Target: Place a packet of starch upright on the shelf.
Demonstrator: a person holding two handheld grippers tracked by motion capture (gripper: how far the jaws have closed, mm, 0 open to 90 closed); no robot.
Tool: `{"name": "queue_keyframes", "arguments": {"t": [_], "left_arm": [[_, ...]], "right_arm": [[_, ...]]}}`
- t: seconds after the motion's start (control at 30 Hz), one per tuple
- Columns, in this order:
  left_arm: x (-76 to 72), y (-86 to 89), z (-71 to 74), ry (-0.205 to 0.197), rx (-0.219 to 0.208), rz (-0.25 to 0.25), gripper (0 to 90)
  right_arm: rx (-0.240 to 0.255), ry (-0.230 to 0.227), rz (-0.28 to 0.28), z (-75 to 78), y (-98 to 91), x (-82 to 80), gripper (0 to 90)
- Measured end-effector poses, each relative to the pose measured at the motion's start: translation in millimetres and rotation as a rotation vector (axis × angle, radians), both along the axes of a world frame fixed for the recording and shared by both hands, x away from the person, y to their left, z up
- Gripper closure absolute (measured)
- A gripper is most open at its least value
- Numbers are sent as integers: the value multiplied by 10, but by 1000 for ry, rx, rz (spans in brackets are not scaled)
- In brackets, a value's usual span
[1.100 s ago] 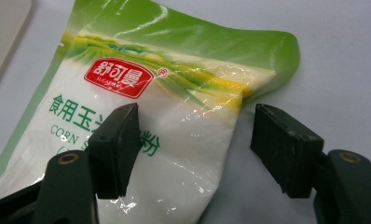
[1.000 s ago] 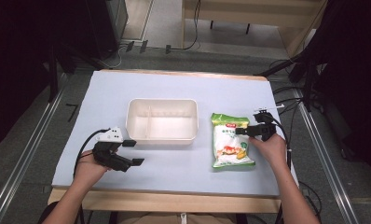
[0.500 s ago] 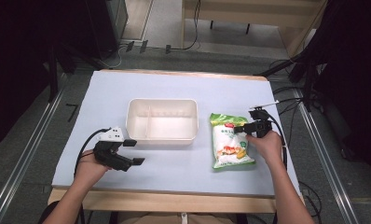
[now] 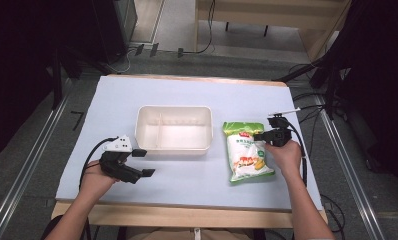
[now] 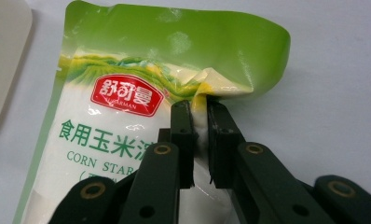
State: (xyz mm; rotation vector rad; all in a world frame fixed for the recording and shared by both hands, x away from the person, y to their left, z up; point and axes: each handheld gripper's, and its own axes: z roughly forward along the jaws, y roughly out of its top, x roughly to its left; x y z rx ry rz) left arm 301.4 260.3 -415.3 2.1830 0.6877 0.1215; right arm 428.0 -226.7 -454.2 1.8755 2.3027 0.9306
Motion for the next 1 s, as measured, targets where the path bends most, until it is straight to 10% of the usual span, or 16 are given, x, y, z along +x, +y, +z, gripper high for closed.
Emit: {"name": "queue_keyframes", "arguments": {"t": [0.23, 0.53, 1.0], "left_arm": [[-6, 35, 12, -4, -9, 4, 235], [-13, 47, 25, -9, -9, 5, 235], [-25, 73, 40, -16, -22, 13, 235]], "right_arm": [[8, -26, 18, 113, -14, -22, 850], [191, -101, 37, 419, -158, -220, 859], [310, -185, 106, 797, -148, -488, 865]]}}
